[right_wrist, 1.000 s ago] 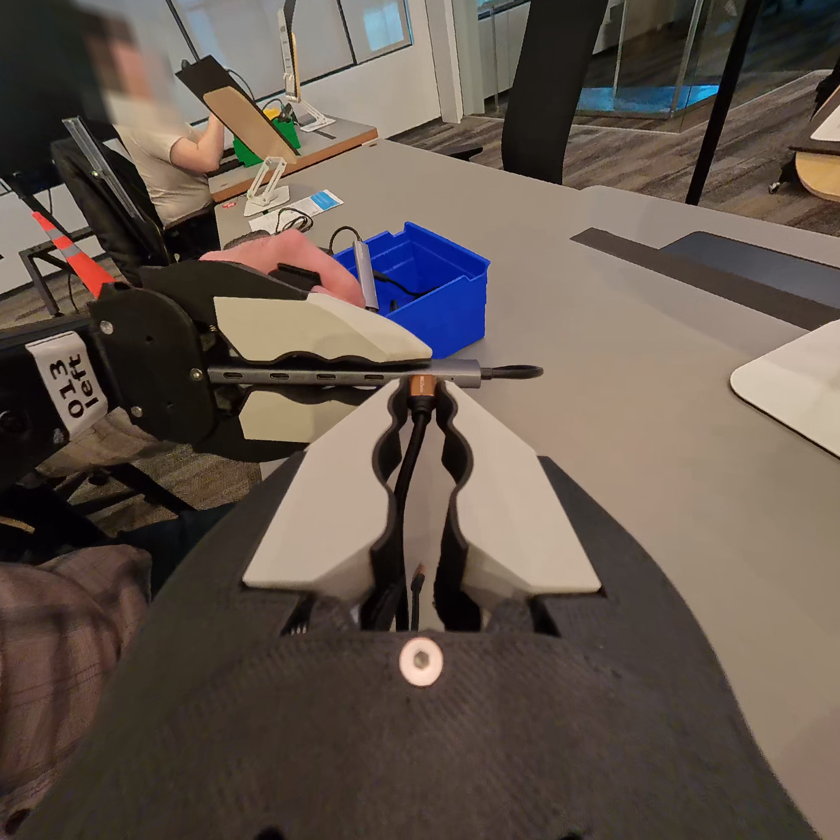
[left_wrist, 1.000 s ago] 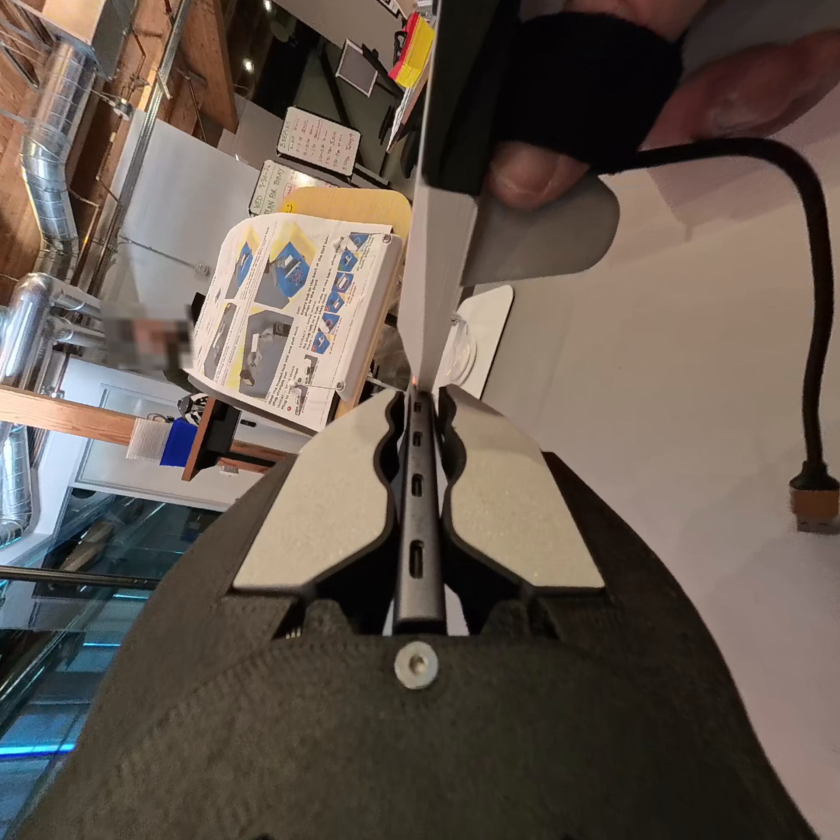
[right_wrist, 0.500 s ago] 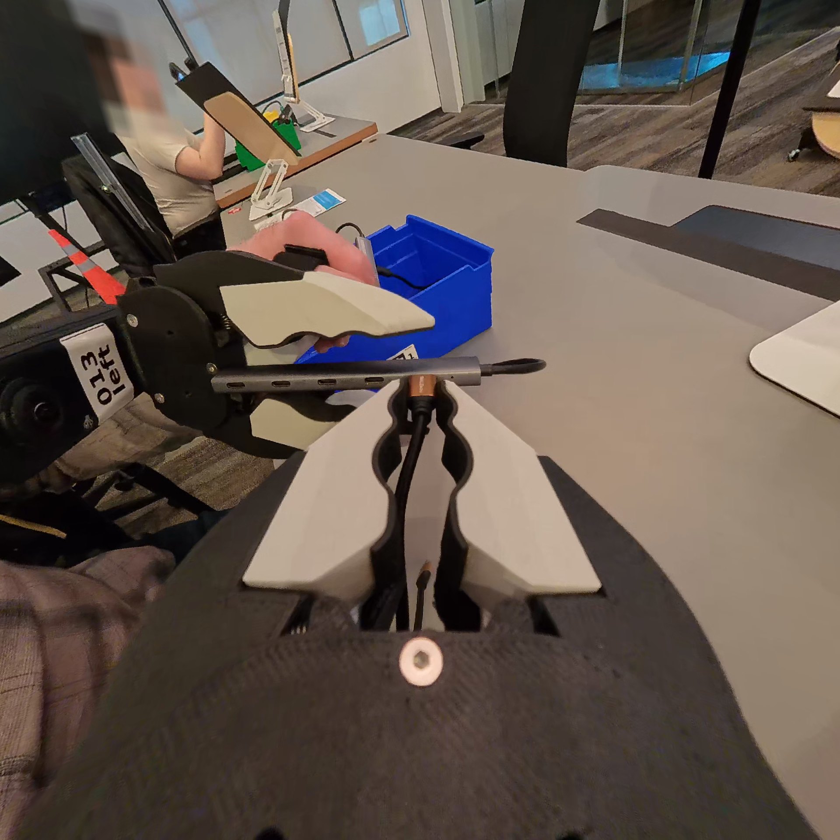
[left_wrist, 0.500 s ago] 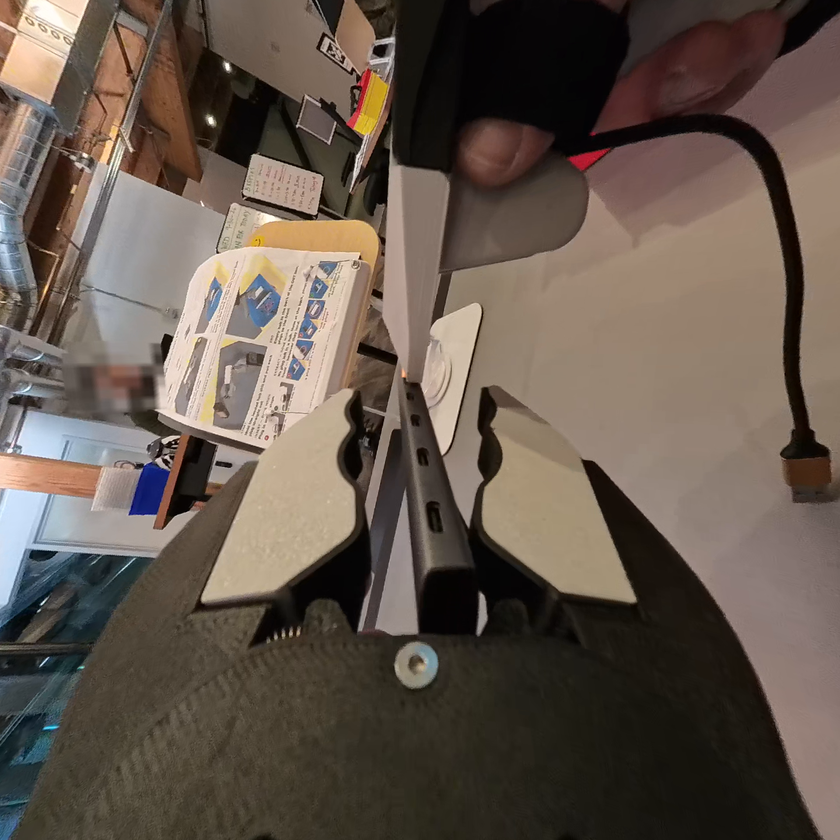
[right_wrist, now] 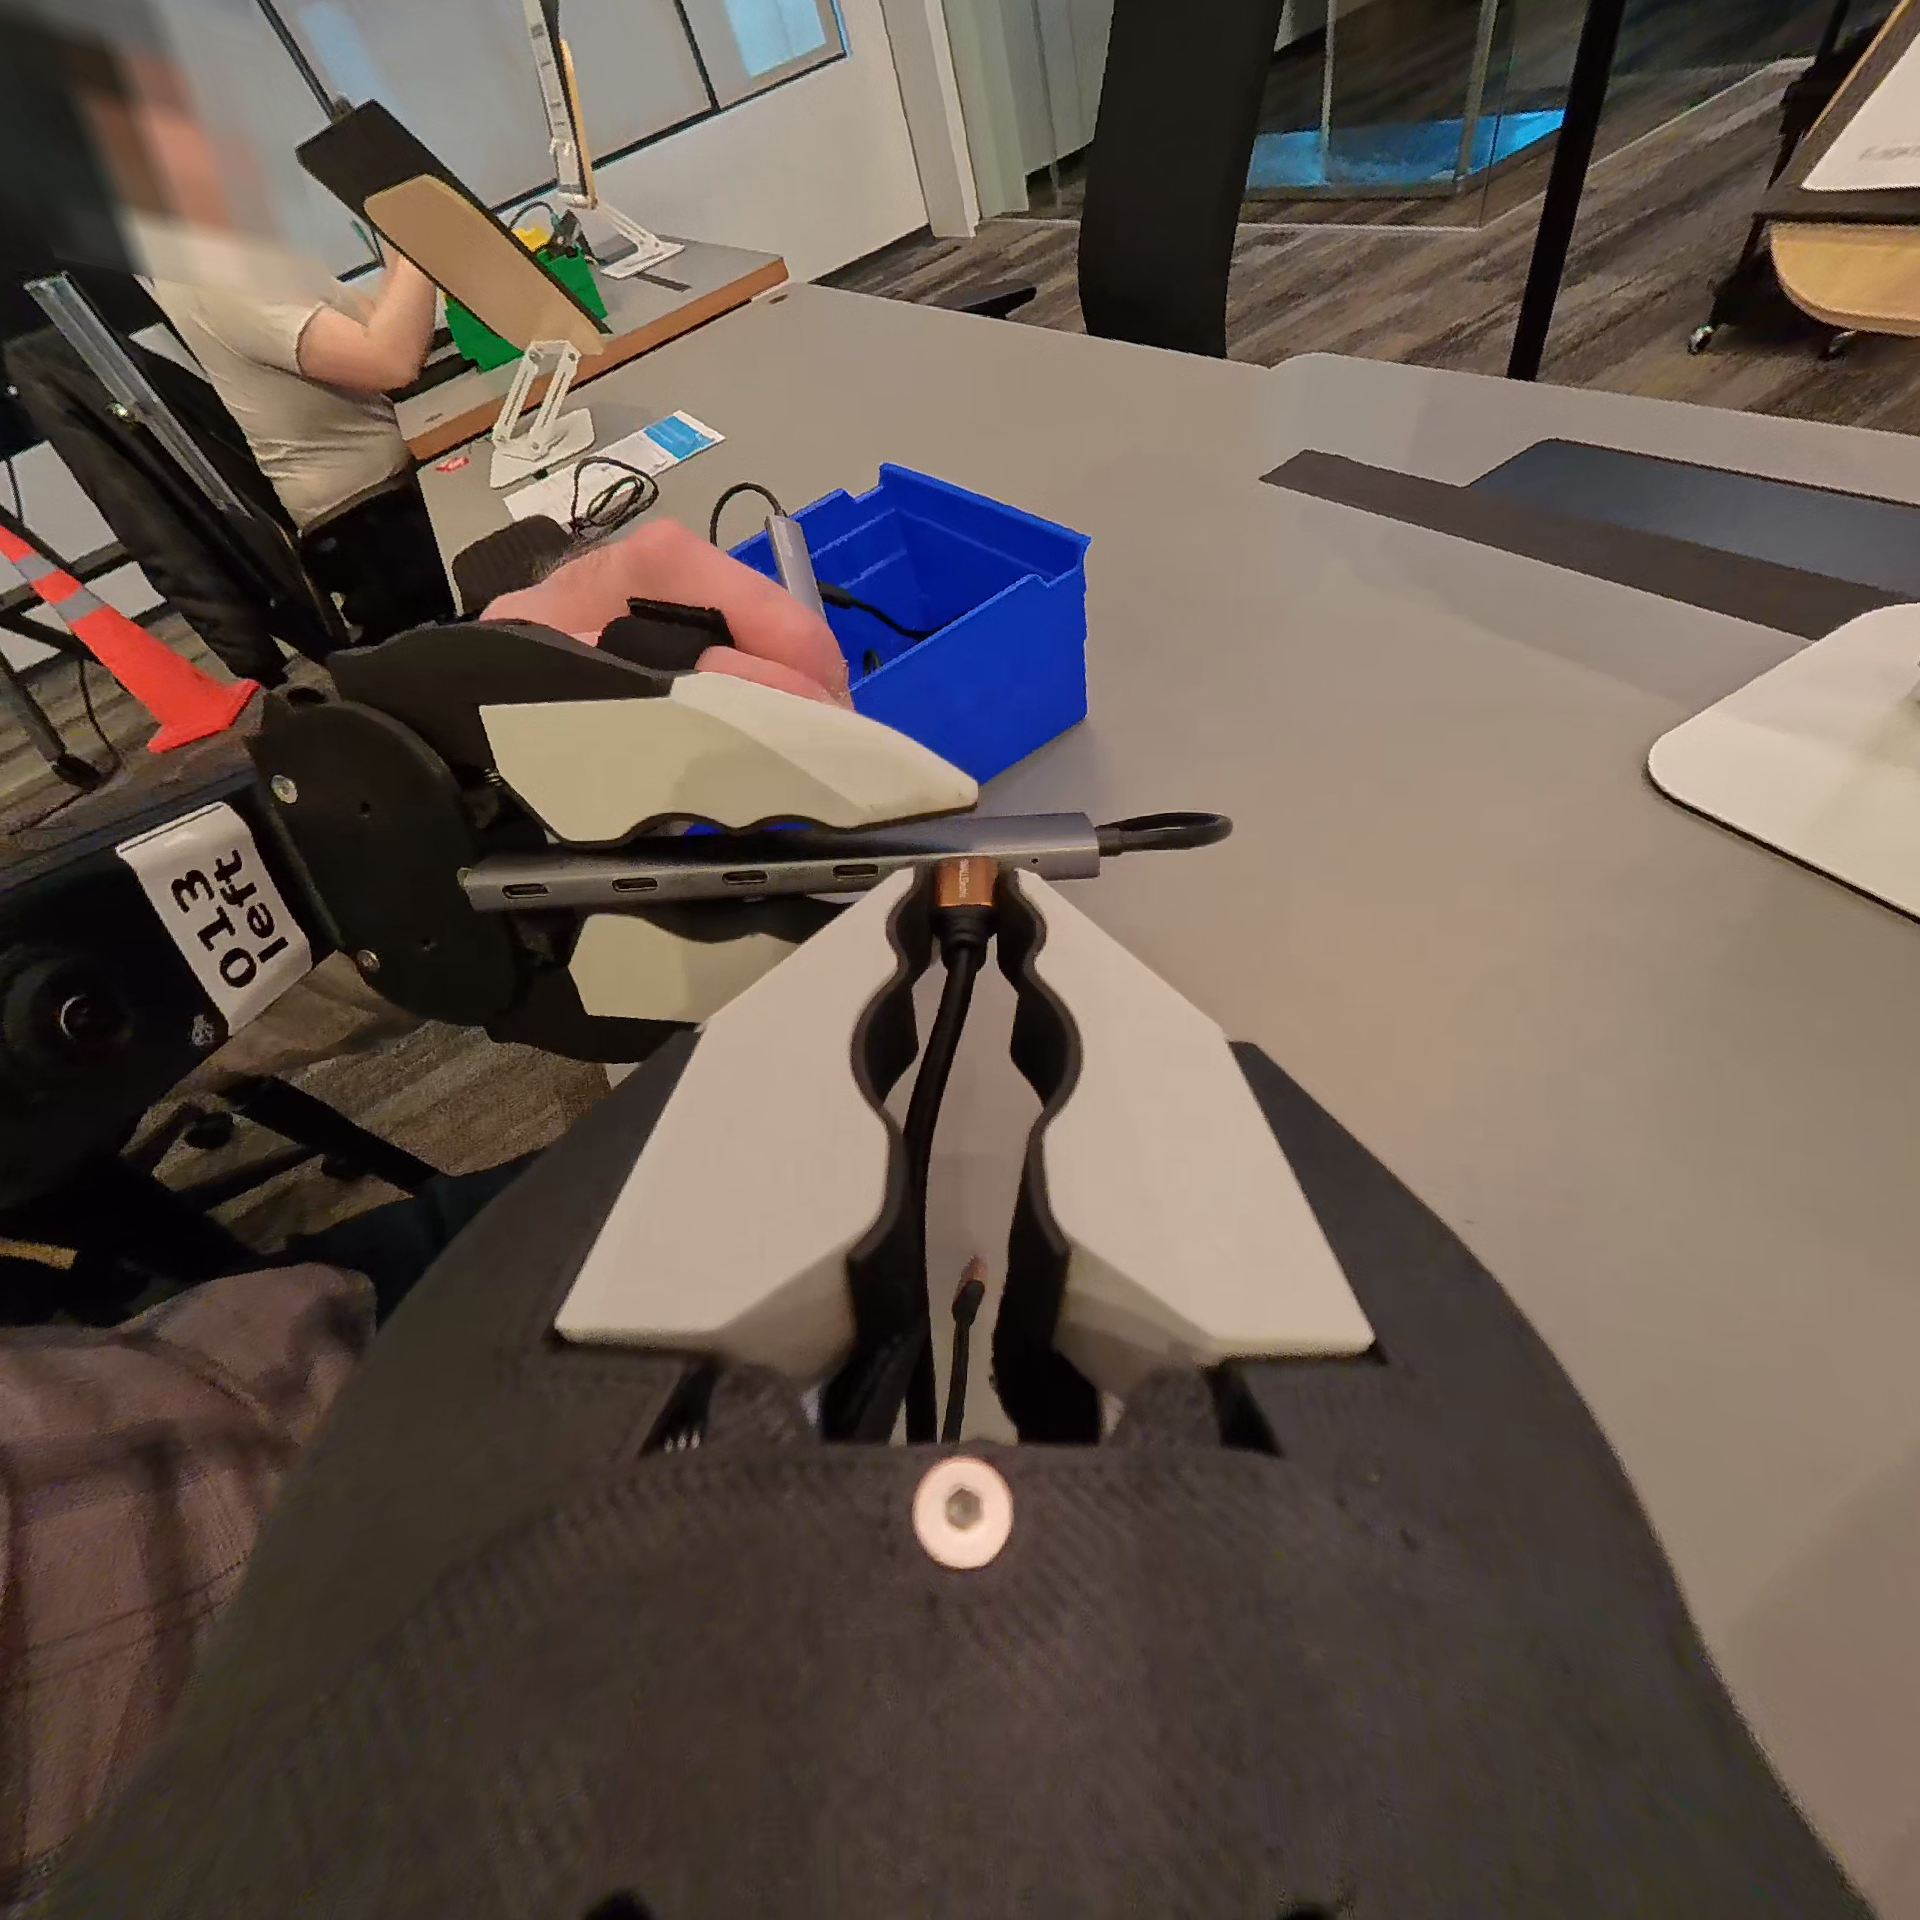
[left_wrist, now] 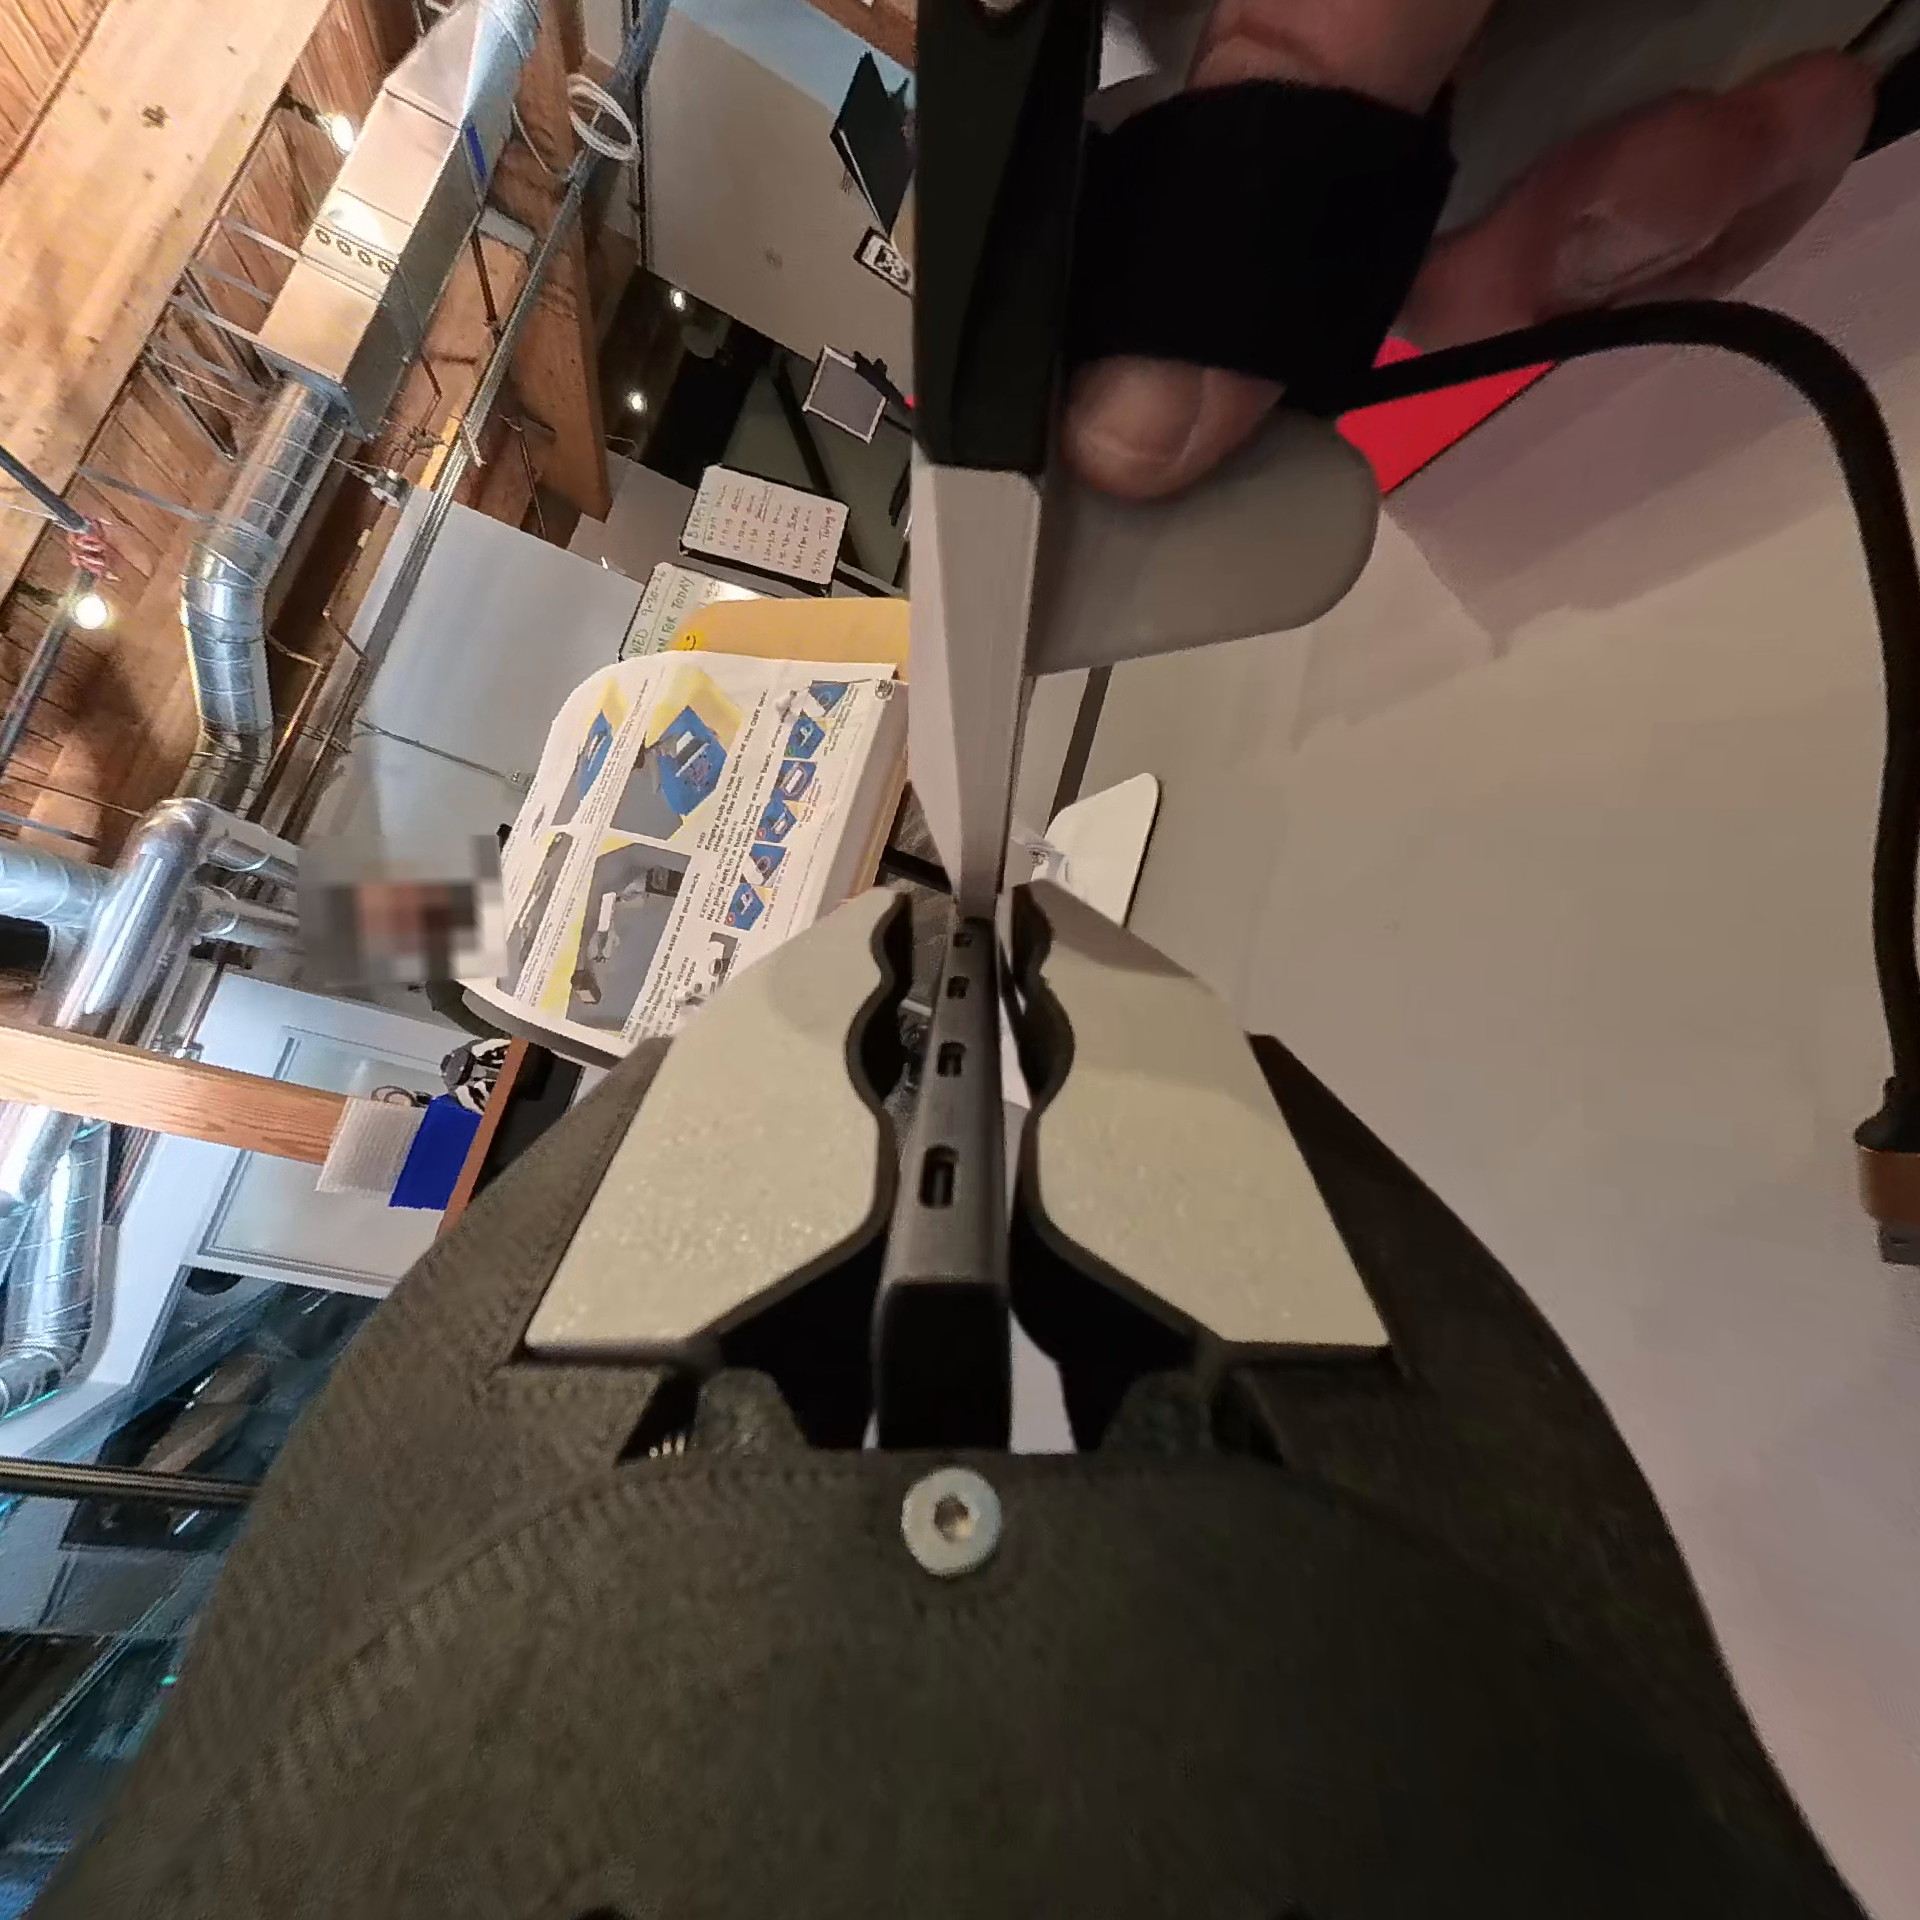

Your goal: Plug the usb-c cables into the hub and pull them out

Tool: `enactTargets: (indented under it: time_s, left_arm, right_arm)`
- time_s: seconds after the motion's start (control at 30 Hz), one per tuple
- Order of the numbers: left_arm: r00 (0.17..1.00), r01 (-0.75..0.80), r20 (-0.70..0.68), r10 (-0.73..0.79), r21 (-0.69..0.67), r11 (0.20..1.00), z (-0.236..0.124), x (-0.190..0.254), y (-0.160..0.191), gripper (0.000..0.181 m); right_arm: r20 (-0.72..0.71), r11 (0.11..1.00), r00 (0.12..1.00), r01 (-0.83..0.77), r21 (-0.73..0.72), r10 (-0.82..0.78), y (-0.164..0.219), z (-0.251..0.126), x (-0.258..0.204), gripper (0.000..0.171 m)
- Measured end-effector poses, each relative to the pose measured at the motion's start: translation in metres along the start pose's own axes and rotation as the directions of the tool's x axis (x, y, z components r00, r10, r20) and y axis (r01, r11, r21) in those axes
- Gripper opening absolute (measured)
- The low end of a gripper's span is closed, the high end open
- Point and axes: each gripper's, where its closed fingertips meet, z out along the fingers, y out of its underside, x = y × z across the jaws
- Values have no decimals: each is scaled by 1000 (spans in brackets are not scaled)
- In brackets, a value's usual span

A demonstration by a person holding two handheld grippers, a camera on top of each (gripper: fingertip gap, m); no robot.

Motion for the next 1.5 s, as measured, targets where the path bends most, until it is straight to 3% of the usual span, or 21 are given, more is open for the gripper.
enactTargets:
  time_s: [0.1,0.17,0.5,0.63,1.07,1.27,1.5]
  left_arm:
    - [1000,-2,1,2,6,1000,-1,0,-2,22]
    - [1000,-9,4,9,26,1000,-2,1,-5,14]
    - [999,-36,3,36,63,997,0,4,-20,13]
    - [999,-38,6,38,44,998,0,1,-16,29]
    - [999,12,-51,-11,16,1000,0,-3,-11,52]
    - [999,-6,-32,6,0,1000,1,-6,-4,53]
    - [999,-48,-4,48,12,999,0,-7,-4,32]
  right_arm:
    - [-12,1000,1000,-3,10,3,0,-3,-2,10]
    - [-23,1000,1000,0,13,0,1,-5,-4,10]
    - [-23,997,999,-26,69,28,2,-19,-4,10]
    - [-5,995,999,-41,93,41,-1,-20,-5,10]
    - [15,991,999,-34,133,33,-12,-29,-6,9]
    - [109,988,993,-69,140,54,-13,-25,-18,10]
    - [194,993,979,-79,86,61,-7,-13,-34,10]
